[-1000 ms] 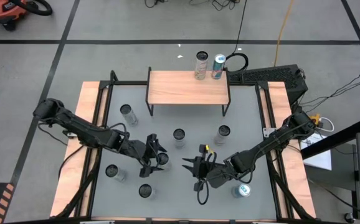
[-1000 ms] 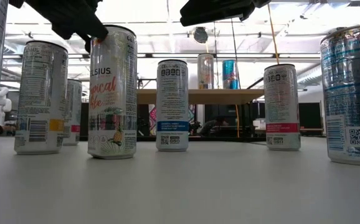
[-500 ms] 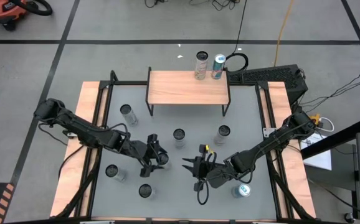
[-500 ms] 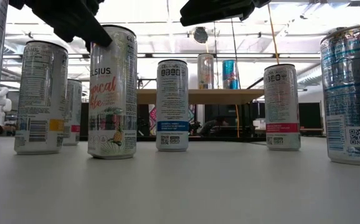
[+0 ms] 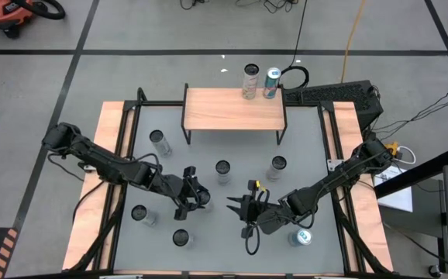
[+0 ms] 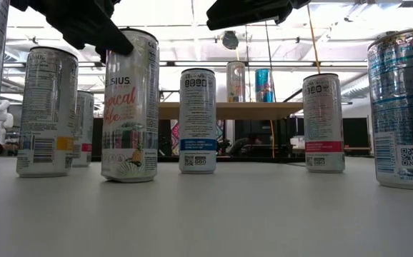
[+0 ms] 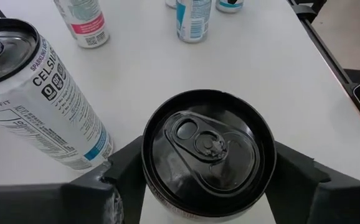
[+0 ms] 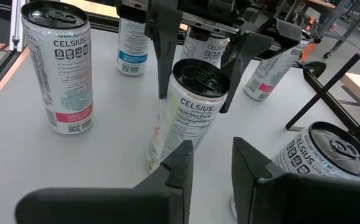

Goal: Place canned beverage on shelf
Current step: Put the right white yellow soda can on the shelf aligned with the other white yellow soda can

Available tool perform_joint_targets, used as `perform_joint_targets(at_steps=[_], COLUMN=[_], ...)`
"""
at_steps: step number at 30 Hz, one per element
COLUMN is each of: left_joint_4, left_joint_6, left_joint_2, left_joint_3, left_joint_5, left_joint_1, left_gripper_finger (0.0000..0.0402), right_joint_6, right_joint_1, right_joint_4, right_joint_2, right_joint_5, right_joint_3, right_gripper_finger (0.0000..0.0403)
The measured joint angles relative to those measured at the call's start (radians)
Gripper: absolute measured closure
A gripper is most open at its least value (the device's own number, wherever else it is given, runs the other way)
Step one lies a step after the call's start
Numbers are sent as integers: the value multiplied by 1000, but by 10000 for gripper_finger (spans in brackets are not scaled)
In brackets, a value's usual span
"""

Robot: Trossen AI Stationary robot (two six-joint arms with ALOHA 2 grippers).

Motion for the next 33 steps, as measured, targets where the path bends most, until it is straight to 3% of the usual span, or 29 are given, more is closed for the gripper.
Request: perform_joint_targets(at_steps=[18,24,33], left_joint_4=[-47,-139,-148], left_joint_6=[-132,-156,-186], left_joint_2=[0,0,0], left_joint_3=[126,200,264], left_joint_5=[-81,-128,-214], left_joint_1=[-1,-1,0], left_gripper_finger=[157,157,157], right_joint_6=[192,169,128], right_joint_1=[-33,-37,-58], right_joint_4=[6,78,124], right_joint_2=[0,0,0], right_joint_5=[2,28,62], right_joint_3=[0,4,43], right_gripper_finger=[348,291,207])
